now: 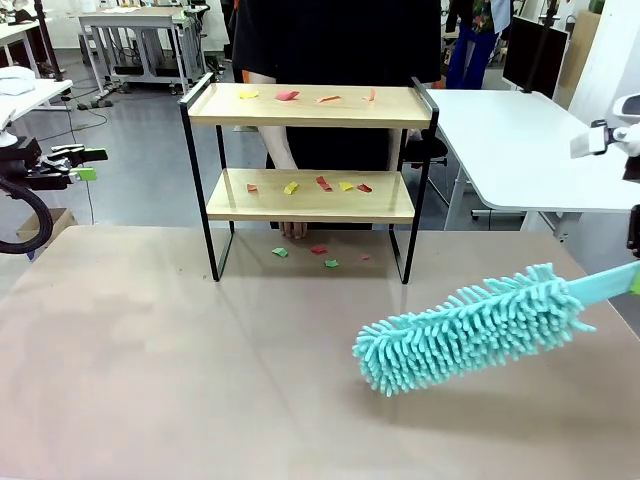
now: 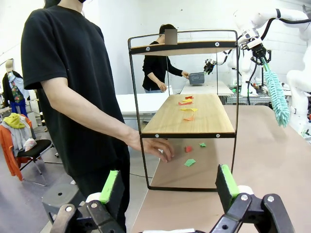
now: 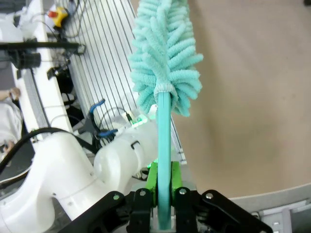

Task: Clean the shelf.
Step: Clean the specific section of the Shelf indicated by the human with the Duster.

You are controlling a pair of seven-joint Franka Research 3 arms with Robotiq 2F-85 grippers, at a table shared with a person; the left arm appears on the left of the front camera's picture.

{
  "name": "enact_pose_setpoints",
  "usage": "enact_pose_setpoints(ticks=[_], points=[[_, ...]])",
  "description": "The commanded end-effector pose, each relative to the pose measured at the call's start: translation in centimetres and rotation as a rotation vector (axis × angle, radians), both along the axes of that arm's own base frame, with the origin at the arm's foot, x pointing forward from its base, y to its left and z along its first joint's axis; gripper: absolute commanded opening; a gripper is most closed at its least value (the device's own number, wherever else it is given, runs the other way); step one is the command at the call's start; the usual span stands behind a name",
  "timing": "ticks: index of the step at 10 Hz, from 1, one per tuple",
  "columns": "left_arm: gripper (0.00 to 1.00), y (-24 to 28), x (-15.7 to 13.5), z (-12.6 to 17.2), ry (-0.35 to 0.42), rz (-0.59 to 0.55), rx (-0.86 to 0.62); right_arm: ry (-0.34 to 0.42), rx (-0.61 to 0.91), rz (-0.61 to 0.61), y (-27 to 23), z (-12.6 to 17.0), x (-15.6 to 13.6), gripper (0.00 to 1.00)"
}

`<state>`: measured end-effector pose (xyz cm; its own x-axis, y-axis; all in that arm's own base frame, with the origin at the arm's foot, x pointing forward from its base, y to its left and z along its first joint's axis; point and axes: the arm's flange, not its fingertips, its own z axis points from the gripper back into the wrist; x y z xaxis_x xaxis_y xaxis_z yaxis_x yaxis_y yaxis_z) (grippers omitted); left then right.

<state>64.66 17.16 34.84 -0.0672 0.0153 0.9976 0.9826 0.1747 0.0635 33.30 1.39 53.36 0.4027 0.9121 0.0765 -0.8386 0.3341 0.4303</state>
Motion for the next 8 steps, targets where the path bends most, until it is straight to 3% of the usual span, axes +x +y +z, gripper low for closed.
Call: enact_pose_setpoints(ticks=[1, 4, 5, 6, 8], points=[[1.0, 0.0, -0.2, 0.1, -0.013, -0.002, 0.005, -0.028, 0.115, -0.082, 3.3, -1.4, -0.4, 0.13], [1.0, 0.0, -0.2, 0.1, -0.013, -0.002, 0.005, -0.059, 0.269, -0.212, 9.3, -3.2, -1.6, 0.13], [1.0, 0.0, -0.2, 0.1, -0.013, -0.002, 0.005, -0.013, 0.333, -0.326, 11.5, -4.0, -1.8, 0.13], [1.0, 0.0, -0.2, 0.1, -0.013, -0.002, 0.005, -0.069, 0.329, -0.436, 13.9, -5.1, -2.0, 0.13], [1.0, 0.0, -0.2, 0.1, -0.013, -0.002, 0.005, -0.147, 0.313, -0.543, 17.8, -6.9, -2.7, 0.13]])
